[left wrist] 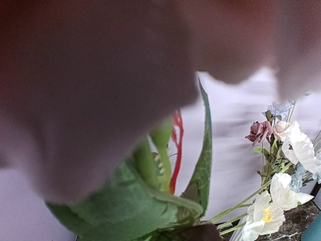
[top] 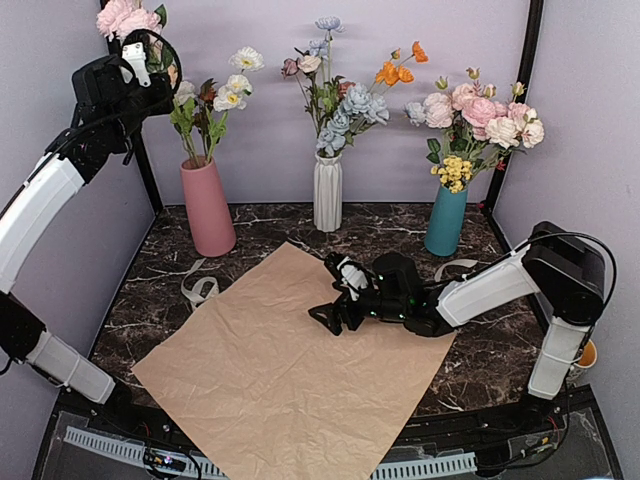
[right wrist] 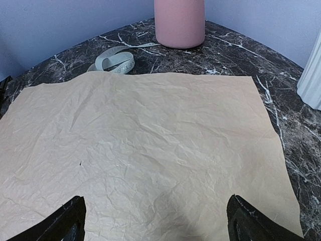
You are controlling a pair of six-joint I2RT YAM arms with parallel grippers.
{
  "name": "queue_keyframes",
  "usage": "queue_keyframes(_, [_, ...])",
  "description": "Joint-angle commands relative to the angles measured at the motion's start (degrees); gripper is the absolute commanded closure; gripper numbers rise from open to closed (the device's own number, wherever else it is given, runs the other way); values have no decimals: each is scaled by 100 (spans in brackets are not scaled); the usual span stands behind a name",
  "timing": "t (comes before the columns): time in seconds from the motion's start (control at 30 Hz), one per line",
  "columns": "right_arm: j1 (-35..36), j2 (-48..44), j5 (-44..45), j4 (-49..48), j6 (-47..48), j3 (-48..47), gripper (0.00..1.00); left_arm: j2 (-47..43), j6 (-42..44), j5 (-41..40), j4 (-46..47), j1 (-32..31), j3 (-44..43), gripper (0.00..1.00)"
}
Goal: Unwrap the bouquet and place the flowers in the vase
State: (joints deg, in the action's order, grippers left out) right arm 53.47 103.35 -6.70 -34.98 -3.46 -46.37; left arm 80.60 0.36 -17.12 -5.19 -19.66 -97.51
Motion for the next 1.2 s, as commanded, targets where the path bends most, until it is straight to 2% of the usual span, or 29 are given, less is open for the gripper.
queue_keyframes(0.0, [47,106,-44,-1,-25,-188,3,203,-36,16,-243,51,-258,100])
queue_keyframes(0.4, [67,98,-18,88,3,-238,3,1703,-400,734,-1258,446,-1275,100])
queue_keyframes(0.77, [84,89,-24,141,12,-260,3,2250,-762,843,-1448,651,-1105,100])
queue_keyframes(0.9, [93,106,-37,169,5,-282,3,2179,-838,897,-1419,669,-851,85])
queue_keyframes(0.97, [93,106,-38,168,12,-283,3,2127,-872,942,-1435,665,-721,70])
queue_keyframes(1.07, [93,108,-44,173,10,-285,2,1970,-944,1001,-1453,667,-512,53])
queue_keyframes(1.17, [97,145,-68,179,3,-300,2,1780,-965,1038,-1421,665,-305,45])
